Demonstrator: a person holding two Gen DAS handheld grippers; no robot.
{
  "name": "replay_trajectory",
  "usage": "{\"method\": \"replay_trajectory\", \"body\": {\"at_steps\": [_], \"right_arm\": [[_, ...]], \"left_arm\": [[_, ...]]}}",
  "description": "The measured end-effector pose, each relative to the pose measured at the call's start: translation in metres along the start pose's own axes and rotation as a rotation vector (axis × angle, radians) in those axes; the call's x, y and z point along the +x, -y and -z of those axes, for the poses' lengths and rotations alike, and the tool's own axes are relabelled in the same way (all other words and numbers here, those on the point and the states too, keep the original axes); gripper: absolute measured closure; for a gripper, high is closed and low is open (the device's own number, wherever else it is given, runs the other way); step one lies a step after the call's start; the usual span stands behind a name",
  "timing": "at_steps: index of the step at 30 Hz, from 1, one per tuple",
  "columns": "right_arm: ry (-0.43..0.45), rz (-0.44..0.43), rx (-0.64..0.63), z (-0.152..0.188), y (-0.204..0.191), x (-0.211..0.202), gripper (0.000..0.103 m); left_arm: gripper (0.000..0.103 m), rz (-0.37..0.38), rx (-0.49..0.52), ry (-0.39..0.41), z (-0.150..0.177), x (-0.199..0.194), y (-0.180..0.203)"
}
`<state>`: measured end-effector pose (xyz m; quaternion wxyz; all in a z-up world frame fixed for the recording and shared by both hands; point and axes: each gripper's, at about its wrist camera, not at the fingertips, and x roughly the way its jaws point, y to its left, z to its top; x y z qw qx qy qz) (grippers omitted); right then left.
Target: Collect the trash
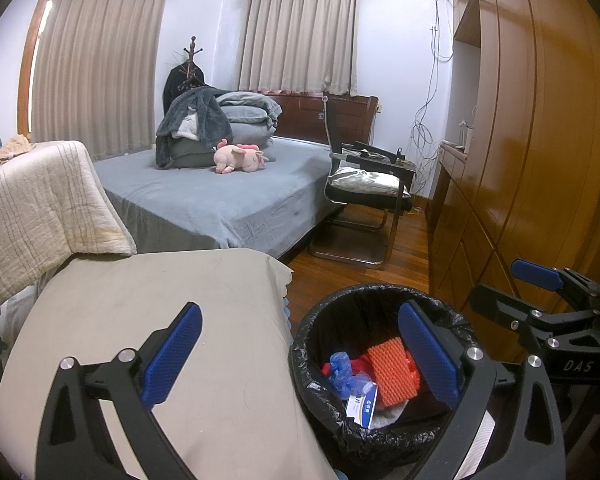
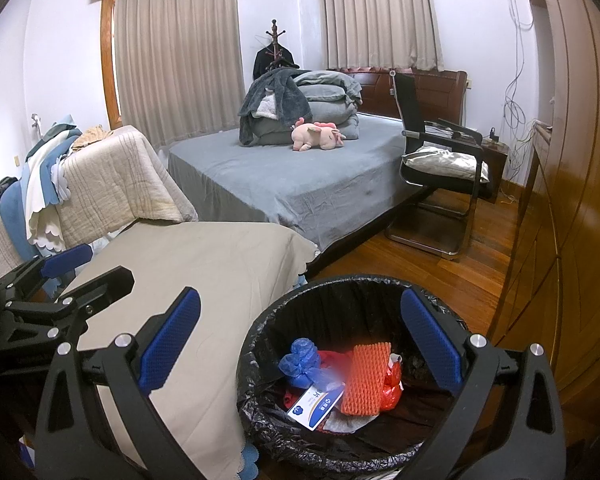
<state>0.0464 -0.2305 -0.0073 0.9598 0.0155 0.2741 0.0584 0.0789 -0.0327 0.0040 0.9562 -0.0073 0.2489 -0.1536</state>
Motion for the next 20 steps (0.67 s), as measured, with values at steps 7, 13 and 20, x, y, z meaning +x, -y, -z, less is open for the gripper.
{"method": "replay_trajectory", "body": {"at_steps": [7,13,20], "right_arm": [[-0.002,0.001,0.001,-0.0003,-0.0002,0.0000,0.005],[-0.004,0.000,0.002,-0.0007,-0.0002,0.0000,0.005],[-0.003,0.000,0.001,-0.0011,-0.0008,-0.0003,0.005]], "left_arm": [[0.006,0.000,0.000,-0.001,-0.0005,-0.0002,0.0002],[0.006,-0.002,0.001,-0.003,-0.0008,0.0002,0.0002],[0.006,-0.006,-0.004,-0.010,0.0042,-0.0006,-0.0046]]}}
